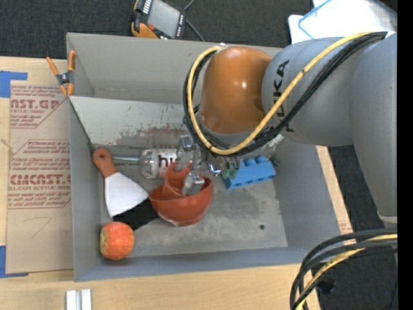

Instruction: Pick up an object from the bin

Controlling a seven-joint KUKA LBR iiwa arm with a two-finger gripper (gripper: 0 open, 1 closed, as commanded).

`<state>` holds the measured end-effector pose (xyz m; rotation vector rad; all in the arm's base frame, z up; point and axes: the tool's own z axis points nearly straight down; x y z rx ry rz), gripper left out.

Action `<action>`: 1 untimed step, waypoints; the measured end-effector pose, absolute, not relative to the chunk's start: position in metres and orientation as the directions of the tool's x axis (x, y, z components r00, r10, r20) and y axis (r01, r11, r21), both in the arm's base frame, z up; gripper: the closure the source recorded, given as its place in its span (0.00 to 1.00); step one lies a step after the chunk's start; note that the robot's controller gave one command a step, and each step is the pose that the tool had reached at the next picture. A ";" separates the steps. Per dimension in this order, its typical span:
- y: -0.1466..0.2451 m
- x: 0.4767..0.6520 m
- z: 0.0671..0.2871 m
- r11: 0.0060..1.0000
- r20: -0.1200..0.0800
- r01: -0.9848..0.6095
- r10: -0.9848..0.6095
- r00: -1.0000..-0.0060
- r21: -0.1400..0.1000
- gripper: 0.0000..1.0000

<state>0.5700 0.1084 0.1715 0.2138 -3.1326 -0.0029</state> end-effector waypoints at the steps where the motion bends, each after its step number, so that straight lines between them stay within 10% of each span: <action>1: 0.102 0.558 0.172 0.991 -0.008 -0.137 -0.137 -0.991 0.002 0.00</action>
Offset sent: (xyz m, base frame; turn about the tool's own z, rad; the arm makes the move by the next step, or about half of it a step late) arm -0.0068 -0.0006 -0.0460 -0.3668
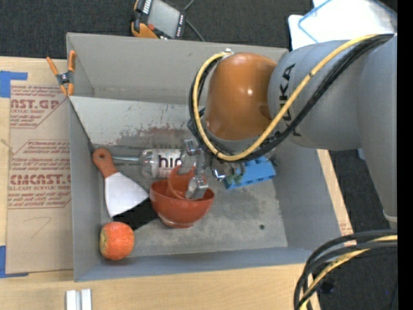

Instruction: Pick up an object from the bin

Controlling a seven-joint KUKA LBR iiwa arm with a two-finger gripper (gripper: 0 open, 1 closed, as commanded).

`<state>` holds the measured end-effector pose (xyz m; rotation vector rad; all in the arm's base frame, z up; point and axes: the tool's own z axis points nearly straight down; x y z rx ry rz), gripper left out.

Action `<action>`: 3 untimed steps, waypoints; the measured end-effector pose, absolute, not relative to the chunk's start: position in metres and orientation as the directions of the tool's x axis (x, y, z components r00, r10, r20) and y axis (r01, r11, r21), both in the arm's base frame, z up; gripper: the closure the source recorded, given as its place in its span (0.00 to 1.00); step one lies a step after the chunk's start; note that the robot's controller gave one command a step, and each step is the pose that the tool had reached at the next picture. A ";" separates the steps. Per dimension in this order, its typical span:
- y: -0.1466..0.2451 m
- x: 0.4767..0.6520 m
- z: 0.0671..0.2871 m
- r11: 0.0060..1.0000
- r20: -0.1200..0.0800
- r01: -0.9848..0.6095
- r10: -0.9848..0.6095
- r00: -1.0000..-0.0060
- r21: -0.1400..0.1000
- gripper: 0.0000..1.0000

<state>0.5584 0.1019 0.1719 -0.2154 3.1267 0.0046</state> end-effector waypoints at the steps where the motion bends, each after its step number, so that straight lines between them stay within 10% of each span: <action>1: 0.108 0.565 0.137 0.880 -0.017 -0.475 -0.475 -0.880 -0.001 0.00; 3: 0.096 0.539 0.124 0.982 -0.046 -0.191 -0.190 -0.981 0.004 0.00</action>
Offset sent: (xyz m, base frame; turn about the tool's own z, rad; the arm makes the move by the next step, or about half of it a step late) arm 0.0023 -0.0207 -0.0520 0.0279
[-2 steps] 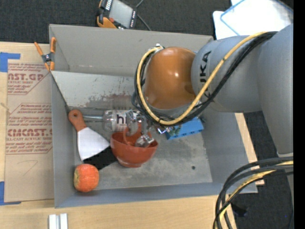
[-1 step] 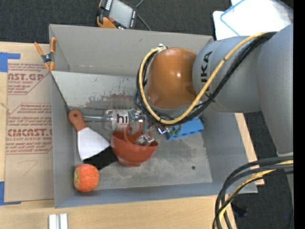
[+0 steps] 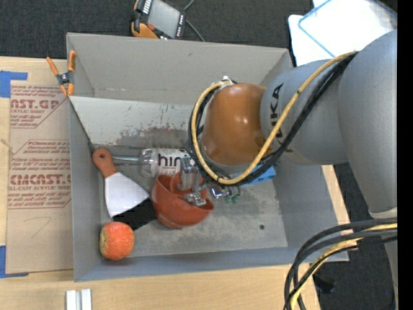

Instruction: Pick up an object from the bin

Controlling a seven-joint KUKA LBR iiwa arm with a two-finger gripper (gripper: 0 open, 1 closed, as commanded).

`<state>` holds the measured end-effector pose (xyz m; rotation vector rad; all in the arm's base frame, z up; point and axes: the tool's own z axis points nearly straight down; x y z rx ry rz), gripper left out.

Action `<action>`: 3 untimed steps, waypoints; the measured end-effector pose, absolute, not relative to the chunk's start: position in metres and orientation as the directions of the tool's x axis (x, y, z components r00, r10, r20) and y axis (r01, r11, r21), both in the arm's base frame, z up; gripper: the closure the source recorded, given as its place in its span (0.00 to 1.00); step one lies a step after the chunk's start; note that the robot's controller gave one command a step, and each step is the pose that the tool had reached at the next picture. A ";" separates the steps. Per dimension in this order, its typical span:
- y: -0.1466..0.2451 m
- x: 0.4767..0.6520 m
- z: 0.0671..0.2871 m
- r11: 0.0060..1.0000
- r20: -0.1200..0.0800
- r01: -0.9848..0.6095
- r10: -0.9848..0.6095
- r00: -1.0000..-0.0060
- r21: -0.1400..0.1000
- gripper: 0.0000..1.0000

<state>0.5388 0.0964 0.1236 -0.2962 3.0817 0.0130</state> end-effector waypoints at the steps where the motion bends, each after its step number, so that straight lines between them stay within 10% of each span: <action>1: 0.098 0.544 0.121 0.929 -0.046 -0.370 -0.370 -0.928 -0.005 0.00; 2: 0.100 0.548 0.123 0.902 -0.045 -0.432 -0.432 -0.901 -0.007 1.00; 3: 0.100 0.548 0.123 0.902 -0.045 -0.432 -0.432 -0.901 -0.006 1.00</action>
Offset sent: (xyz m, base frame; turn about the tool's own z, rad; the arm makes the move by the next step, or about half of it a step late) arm 0.0066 0.0105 -0.0337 -0.2128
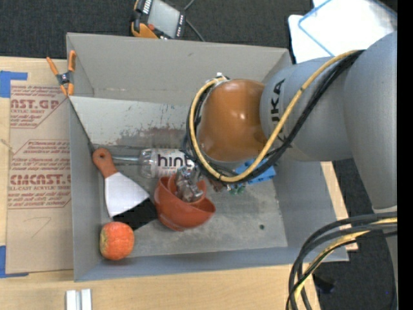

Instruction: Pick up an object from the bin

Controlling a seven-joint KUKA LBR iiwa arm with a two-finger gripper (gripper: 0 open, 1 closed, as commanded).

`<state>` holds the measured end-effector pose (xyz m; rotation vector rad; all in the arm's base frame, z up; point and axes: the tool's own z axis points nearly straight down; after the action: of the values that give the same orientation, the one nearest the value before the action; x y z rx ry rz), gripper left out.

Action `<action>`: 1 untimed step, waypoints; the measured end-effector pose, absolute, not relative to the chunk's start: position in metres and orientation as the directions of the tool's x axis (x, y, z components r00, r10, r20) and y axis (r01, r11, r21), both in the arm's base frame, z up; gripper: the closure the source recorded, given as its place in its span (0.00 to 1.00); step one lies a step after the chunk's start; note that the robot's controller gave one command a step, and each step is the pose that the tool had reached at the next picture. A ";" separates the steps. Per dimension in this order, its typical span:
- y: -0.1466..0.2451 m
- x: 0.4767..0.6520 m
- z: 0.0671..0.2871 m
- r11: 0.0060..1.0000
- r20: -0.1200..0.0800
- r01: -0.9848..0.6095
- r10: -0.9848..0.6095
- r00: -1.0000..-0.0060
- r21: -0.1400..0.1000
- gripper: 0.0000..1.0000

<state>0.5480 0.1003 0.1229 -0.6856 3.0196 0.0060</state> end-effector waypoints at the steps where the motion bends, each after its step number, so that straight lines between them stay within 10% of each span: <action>1: 0.095 0.541 0.087 0.722 -0.065 -0.691 -0.691 -0.719 -0.032 1.00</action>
Offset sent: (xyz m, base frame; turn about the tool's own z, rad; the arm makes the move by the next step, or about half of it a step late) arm 0.0374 0.0652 -0.0462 -0.3481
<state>0.5410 0.0948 0.0870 -1.1449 2.8478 -0.0085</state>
